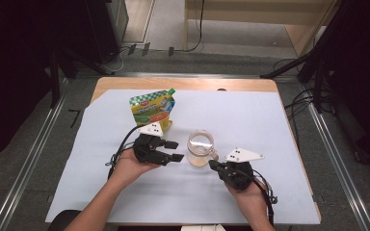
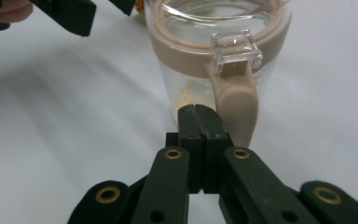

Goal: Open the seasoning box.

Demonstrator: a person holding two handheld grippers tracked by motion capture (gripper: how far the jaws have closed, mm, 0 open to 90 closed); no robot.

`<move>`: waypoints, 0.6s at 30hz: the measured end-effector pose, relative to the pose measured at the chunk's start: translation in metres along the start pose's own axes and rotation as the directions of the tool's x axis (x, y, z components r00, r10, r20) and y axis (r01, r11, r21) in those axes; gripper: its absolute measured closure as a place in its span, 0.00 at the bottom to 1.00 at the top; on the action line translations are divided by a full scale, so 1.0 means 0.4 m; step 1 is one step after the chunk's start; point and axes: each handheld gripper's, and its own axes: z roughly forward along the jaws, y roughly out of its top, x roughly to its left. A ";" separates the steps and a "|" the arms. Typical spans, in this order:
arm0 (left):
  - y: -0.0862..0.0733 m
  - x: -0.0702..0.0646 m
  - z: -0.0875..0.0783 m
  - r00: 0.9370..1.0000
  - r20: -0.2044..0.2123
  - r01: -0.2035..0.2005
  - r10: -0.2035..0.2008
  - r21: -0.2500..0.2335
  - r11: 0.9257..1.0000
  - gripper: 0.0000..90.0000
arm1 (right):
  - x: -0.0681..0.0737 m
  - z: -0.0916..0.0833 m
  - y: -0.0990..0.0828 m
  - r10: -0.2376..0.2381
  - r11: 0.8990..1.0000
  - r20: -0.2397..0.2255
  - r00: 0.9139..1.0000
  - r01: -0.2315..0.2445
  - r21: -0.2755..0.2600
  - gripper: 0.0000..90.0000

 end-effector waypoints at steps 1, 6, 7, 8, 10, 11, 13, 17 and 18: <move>0.000 0.000 0.000 1.000 0.001 0.000 0.000 -0.001 1.000 0.49 | -0.003 -0.001 0.000 0.006 1.000 0.000 1.000 -0.006 -0.002 1.00; 0.000 -0.001 0.000 1.000 0.001 -0.006 0.006 0.003 1.000 0.49 | -0.018 -0.005 0.000 0.018 1.000 0.011 1.000 -0.018 0.000 1.00; 0.000 -0.002 0.000 1.000 0.000 -0.005 0.005 0.002 1.000 0.49 | -0.021 -0.006 0.000 0.018 1.000 0.014 1.000 -0.018 0.002 1.00; 0.000 -0.002 0.000 1.000 0.001 -0.006 0.006 0.005 1.000 0.49 | -0.024 -0.007 0.000 0.020 1.000 0.018 1.000 -0.020 0.003 1.00; 0.000 -0.003 0.001 1.000 -0.001 -0.004 0.004 0.004 1.000 0.49 | -0.035 -0.011 0.000 0.027 1.000 0.025 0.999 -0.027 0.005 1.00; 0.000 -0.003 0.002 1.000 0.000 -0.003 0.003 0.004 1.000 0.49 | -0.040 -0.013 0.000 0.029 1.000 0.028 0.999 -0.029 0.005 1.00; 0.000 -0.002 0.003 1.000 0.000 -0.007 0.007 0.008 1.000 0.49 | -0.054 -0.017 0.000 0.040 0.999 0.036 0.999 -0.040 0.005 1.00; -0.001 -0.004 0.008 1.000 -0.001 -0.009 0.009 0.014 1.000 0.48 | -0.082 -0.021 0.002 0.063 0.998 0.043 0.997 -0.063 0.012 1.00; 0.000 -0.005 0.009 1.000 0.000 -0.013 0.013 0.020 1.000 0.48 | -0.093 -0.023 0.002 0.069 0.997 0.037 0.997 -0.070 0.013 1.00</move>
